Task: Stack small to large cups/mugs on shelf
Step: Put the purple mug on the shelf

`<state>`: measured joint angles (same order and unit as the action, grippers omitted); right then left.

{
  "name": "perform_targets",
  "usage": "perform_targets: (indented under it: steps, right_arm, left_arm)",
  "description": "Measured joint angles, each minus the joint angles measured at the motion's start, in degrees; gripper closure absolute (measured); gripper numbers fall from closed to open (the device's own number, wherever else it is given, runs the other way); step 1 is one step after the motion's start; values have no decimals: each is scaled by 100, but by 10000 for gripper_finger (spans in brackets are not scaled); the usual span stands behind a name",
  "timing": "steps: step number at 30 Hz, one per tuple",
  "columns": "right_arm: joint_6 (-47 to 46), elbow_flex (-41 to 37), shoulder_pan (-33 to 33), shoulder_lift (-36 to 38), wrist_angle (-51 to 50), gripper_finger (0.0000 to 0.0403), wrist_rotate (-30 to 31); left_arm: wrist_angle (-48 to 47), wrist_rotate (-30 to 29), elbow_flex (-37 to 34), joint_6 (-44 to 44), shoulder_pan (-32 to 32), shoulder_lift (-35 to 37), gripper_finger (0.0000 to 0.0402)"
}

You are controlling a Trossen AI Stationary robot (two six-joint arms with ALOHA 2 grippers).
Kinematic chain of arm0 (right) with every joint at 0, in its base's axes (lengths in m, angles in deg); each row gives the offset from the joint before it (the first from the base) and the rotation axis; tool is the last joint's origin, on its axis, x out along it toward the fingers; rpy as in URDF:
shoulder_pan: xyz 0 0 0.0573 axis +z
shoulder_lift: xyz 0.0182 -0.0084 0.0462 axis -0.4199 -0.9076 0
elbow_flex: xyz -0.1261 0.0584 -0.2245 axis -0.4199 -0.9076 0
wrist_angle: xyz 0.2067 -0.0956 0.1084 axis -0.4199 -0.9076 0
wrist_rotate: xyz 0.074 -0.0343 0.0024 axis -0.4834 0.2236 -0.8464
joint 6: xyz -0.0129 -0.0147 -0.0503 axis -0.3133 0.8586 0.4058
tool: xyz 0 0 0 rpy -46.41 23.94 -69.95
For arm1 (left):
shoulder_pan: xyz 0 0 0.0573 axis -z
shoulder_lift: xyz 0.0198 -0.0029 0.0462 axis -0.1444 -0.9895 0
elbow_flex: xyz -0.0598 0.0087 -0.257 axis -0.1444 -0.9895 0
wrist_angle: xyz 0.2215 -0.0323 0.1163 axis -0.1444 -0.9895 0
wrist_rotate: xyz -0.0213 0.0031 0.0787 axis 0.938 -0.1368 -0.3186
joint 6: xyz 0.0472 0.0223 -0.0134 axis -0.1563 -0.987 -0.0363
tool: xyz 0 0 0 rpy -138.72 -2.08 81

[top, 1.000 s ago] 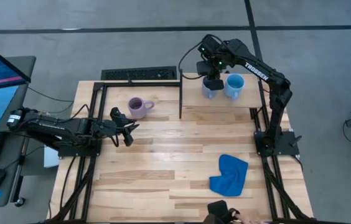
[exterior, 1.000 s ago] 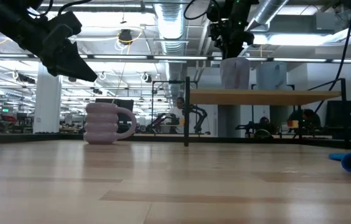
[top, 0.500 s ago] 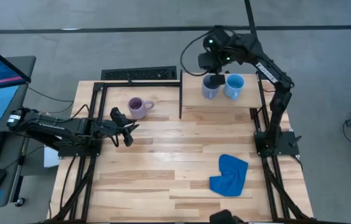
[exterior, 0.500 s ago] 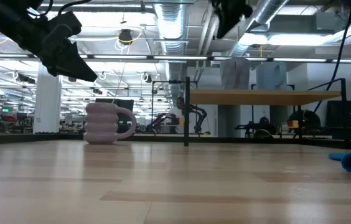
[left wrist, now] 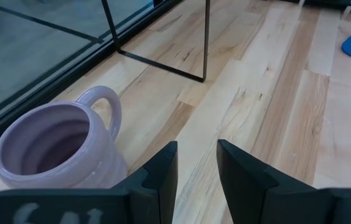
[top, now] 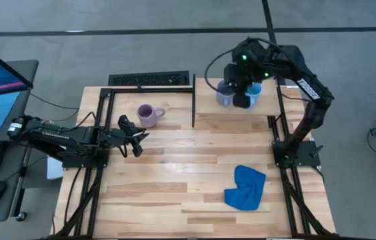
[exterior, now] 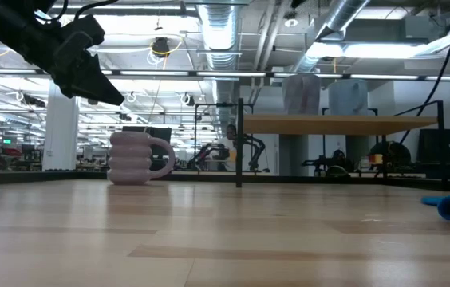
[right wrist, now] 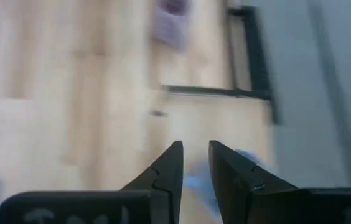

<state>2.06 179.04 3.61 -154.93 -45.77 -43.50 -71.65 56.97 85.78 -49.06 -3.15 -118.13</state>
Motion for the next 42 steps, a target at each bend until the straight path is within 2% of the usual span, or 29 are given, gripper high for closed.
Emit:
perform_targets:
  steps: [3, 5, 12, 18, 22, 30, 36, 42]
  right_arm:
    - [55, -193, 360, 176, -49, 304, -562]
    - [65, -357, 694, 289, -47, 304, -595]
    - [-468, -944, 1430, 679, -35, 304, -473]
    - [-1044, -1851, 1853, 1230, 304, 304, 203]
    - [-1225, -2791, 2091, 1832, 988, 304, 236]
    - [-1429, -5143, 2463, 3186, 2758, 304, 236]
    - [-1447, -7137, 2491, 4320, 4399, 304, 234]
    - [-1849, -8872, 2497, 5383, 5862, 304, 234]
  left_arm:
    - [2, 0, 0, 1, 0, 0, 298]
    - [4, 0, 0, 0, 0, 0, 298]
    - [7, 0, 0, -1, 0, 0, 298]
    - [8, 0, 0, -1, 0, 0, 298]
    - [9, 2, 0, -1, 0, 0, 298]
    - [17, 2, 0, -45, 0, 0, 298]
    - [52, 0, 0, -47, 2, 0, 298]
    - [52, 0, 0, -47, 2, 0, 298]
